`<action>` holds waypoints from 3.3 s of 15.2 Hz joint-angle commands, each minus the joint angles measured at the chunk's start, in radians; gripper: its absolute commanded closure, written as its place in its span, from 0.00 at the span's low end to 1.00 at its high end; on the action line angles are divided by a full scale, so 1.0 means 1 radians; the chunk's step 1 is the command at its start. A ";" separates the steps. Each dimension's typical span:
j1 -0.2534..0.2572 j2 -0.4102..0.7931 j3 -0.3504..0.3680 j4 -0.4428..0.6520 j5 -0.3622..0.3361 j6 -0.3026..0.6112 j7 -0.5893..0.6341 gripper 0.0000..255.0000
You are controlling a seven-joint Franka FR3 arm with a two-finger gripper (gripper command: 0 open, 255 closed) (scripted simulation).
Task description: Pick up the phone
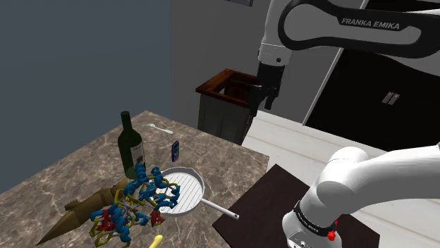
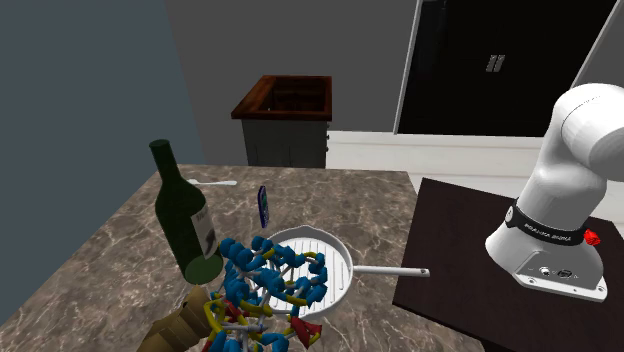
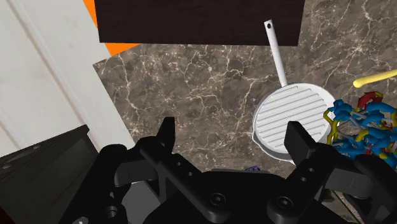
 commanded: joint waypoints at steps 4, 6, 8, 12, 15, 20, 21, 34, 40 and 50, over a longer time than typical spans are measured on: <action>0.005 0.059 0.021 -0.037 0.014 0.117 0.013 0.00; 0.008 0.106 0.035 -0.055 0.021 0.194 0.021 0.00; 0.011 0.158 0.050 -0.066 0.028 0.271 0.030 0.00; 0.015 0.278 0.078 -0.070 0.034 0.421 0.049 0.00; 0.016 0.378 0.099 -0.057 0.033 0.528 0.065 0.00; 0.015 0.559 0.129 -0.004 0.011 0.688 0.101 0.00; 0.016 0.597 0.134 0.010 0.003 0.717 0.109 0.00; 0.065 1.095 0.133 0.332 -0.161 0.966 0.249 0.00; 0.080 1.174 0.118 0.356 -0.185 1.026 0.266 0.00; 0.085 1.200 0.113 0.356 -0.192 1.051 0.271 1.00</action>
